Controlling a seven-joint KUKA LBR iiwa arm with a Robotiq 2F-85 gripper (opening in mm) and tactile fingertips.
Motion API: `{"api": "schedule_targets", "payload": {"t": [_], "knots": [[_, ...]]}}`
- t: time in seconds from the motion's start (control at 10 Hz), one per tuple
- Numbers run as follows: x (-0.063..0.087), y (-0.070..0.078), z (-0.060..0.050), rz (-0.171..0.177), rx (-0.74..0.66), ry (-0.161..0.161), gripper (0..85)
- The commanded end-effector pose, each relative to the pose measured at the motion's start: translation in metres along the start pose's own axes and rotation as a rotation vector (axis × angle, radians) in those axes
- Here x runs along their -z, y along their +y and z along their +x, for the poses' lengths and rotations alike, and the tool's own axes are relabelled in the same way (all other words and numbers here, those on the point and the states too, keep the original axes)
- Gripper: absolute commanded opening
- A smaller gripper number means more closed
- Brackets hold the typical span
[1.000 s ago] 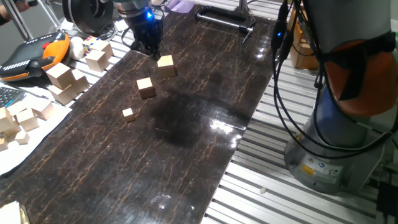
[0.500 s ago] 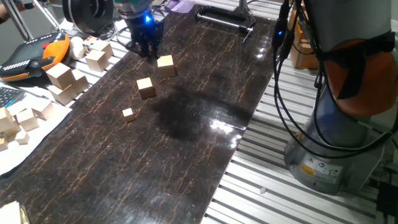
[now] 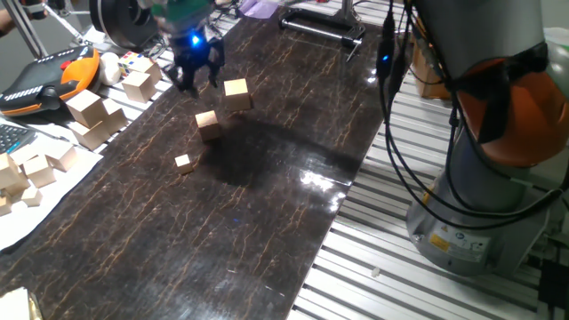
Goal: Pick up one small block
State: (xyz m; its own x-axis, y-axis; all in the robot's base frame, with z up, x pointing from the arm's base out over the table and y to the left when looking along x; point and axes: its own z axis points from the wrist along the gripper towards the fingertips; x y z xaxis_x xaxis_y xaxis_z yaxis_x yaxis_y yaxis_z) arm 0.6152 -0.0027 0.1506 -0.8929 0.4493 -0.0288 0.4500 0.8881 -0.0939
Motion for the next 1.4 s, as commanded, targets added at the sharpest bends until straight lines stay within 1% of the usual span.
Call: {"api": "schedule_targets", "payload": {"t": [0.0, 0.1, 0.3, 0.4, 0.5, 0.7, 0.8, 1.1, 1.3], "knots": [[-0.008, 0.001, -0.002, 0.004, -0.01, -0.011, 63.0], [-0.014, 0.002, -0.004, 0.005, -0.021, -0.013, 65.7], [-0.023, 0.002, -0.007, 0.015, -0.042, -0.027, 70.0], [-0.029, 0.003, -0.008, 0.002, -0.051, -0.026, 70.0], [-0.038, 0.005, -0.008, 0.002, -0.062, -0.038, 71.3], [-0.053, 0.005, -0.01, -0.012, -0.065, -0.038, 74.0], [-0.059, 0.005, -0.011, -0.009, -0.062, -0.042, 75.0], [-0.074, 0.004, -0.013, -0.029, -0.07, -0.04, 76.7], [-0.085, 0.001, -0.014, -0.049, -0.076, -0.04, 77.0]]}}
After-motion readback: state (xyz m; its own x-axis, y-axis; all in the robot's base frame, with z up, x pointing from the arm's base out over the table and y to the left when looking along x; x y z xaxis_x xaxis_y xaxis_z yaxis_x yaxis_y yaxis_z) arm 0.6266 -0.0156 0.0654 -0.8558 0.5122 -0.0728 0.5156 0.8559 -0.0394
